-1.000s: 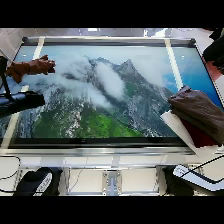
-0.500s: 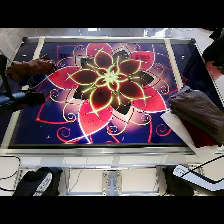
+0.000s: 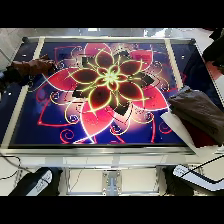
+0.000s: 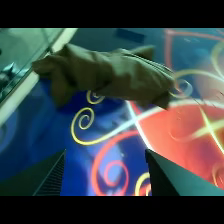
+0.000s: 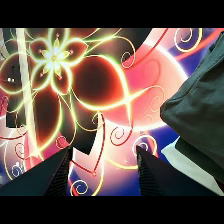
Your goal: Fold the shirts.
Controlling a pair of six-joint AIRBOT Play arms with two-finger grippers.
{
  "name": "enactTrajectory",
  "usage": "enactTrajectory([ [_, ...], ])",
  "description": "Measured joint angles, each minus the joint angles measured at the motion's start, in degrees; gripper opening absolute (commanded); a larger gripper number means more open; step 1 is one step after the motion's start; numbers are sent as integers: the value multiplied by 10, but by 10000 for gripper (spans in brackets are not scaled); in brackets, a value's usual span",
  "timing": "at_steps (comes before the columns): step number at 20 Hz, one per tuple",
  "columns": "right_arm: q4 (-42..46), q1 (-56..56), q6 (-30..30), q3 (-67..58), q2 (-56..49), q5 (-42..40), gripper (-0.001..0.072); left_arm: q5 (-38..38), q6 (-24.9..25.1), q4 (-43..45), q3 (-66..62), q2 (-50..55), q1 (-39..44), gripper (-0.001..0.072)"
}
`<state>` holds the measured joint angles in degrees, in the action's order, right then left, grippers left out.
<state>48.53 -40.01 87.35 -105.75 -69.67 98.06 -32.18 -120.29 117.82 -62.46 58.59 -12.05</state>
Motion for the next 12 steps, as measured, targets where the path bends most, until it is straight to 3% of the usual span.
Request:
enactTrajectory([
  [2,0,0,0,0,0,0,446,37,-70,-29,-47,104,-54,648],
  [4,0,0,0,0,0,1,446,60,-104,-92,-108,210,-89,648],
  [12,-14,12,18,0,0,21,446,102,-103,-284,-418,560,-115,646],
])
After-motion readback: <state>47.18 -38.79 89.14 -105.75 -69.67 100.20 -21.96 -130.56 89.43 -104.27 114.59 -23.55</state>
